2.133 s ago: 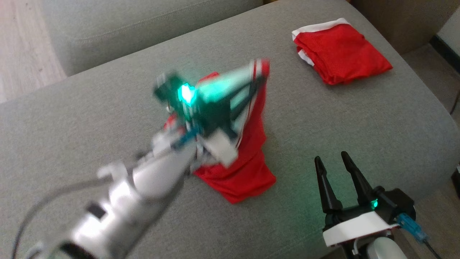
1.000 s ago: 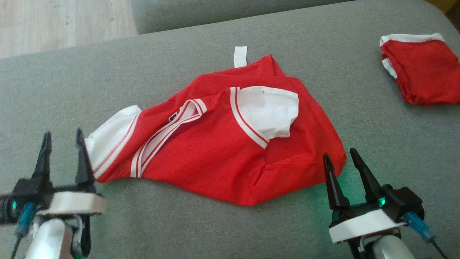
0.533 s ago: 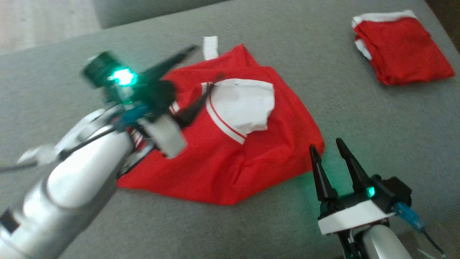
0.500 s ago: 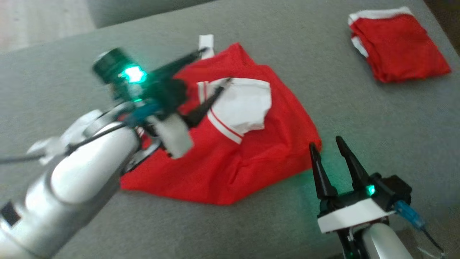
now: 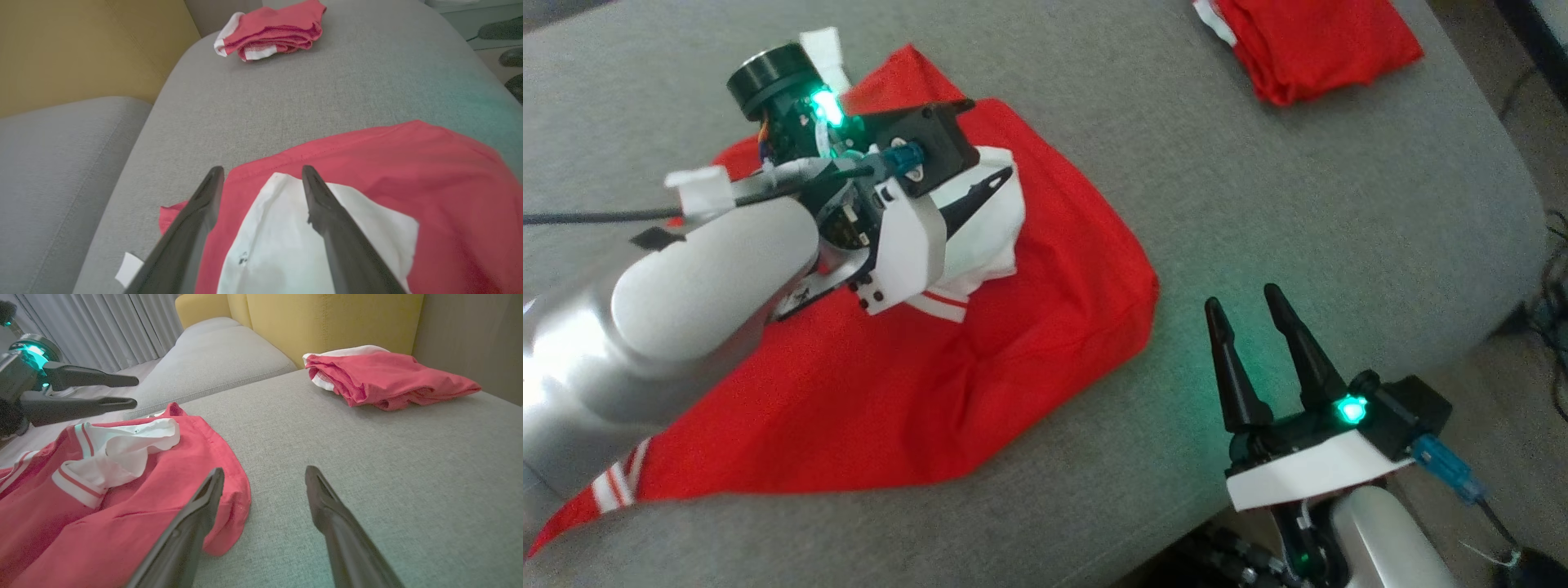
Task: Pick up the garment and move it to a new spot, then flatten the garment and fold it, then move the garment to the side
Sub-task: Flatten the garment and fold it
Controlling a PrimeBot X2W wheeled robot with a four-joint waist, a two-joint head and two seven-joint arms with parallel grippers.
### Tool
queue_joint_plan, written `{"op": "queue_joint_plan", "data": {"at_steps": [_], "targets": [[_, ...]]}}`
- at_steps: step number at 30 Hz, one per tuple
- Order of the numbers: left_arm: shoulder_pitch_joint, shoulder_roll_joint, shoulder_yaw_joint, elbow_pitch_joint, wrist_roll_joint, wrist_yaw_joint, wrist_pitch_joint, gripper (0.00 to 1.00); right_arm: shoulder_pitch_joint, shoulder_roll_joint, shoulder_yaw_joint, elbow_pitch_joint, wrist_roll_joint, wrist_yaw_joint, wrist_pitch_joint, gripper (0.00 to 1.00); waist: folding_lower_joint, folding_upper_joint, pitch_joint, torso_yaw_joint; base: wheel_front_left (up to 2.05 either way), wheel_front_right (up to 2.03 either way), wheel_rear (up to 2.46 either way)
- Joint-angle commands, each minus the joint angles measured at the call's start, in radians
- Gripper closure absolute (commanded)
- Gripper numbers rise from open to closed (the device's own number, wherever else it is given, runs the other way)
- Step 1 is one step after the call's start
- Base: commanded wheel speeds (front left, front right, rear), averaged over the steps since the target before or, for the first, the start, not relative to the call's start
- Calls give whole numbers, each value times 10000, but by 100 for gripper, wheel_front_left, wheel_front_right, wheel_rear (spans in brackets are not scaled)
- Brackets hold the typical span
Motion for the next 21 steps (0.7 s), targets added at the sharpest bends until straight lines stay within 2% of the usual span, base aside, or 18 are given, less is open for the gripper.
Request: {"op": "queue_joint_plan", "data": {"at_steps": [1, 17, 18, 19, 20, 21], "targets": [[-377, 230, 410, -223, 141, 20, 145, 0, -241, -37, 256, -341, 110, -7, -38, 0, -1, 0, 398, -404, 0, 0, 0], [-163, 652, 403, -420, 516, 20, 1096, 0, -458, -37, 604, -337, 561, -7, -38, 0, -1, 0, 828, -939, 0, 0, 0], [-155, 667, 403, -404, 572, 20, 1138, 22, -460, -37, 619, -342, 567, -7, -38, 0, -1, 0, 847, -948, 0, 0, 0], [-149, 662, 403, -410, 586, 20, 1142, 47, -465, -37, 628, -351, 571, -7, -38, 0, -1, 0, 863, -952, 0, 0, 0], [-138, 647, 403, -452, 625, 20, 1145, 77, -475, -37, 637, -361, 572, -7, -38, 0, -1, 0, 883, -953, 0, 0, 0], [-140, 639, 403, -502, 689, 20, 1115, 100, -484, -37, 641, -371, 574, -7, -38, 0, -1, 0, 900, -950, 0, 0, 0]]}}
